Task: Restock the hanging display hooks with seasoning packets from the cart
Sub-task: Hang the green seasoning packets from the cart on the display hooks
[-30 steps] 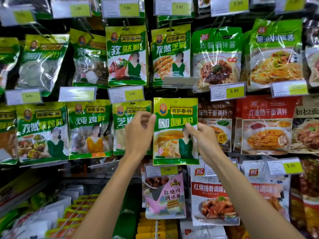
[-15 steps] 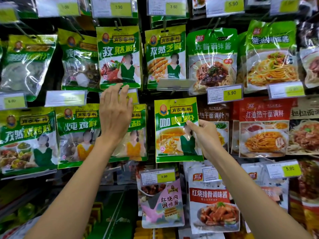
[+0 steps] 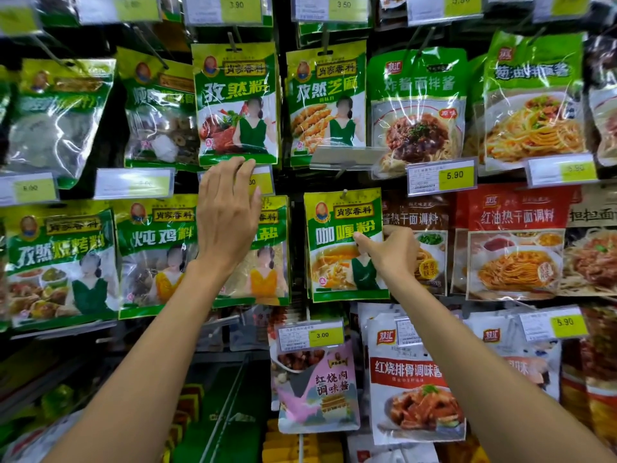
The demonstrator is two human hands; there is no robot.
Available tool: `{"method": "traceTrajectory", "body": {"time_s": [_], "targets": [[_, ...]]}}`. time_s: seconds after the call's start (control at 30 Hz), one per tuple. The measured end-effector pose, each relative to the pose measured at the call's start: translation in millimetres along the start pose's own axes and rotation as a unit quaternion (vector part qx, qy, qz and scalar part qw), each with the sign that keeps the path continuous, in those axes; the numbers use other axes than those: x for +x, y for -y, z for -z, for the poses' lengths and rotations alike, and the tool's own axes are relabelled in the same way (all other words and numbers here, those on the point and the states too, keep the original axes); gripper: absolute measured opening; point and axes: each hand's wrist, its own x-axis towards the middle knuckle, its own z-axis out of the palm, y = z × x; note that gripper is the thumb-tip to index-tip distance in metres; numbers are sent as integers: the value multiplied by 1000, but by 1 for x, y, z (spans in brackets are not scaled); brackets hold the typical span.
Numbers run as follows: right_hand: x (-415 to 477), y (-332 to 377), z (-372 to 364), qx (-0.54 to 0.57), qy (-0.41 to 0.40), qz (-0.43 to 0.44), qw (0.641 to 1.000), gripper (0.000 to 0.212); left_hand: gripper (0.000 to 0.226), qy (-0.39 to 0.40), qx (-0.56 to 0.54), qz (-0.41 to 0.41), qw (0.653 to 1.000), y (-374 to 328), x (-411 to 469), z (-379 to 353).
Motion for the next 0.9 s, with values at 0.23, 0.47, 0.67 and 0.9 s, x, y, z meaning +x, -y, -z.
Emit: {"method": "traceTrajectory", "body": {"time_s": [0.23, 0.47, 0.67, 0.9], "targets": [[3, 3, -12, -32, -3, -25, 999, 52, 37, 10, 1, -5, 1000, -1, 0, 2], [-7, -9, 6, -77, -1, 9, 997, 38, 34, -22, -18, -3, 1000, -16, -4, 6], [-43, -65, 85, 11, -4, 62, 998, 19, 25, 13, -216, -7, 976, -120, -52, 1], [-137, -200, 236, -50, -53, -59, 996, 23, 31, 323, -536, 168, 762, -320, -162, 13]]}}
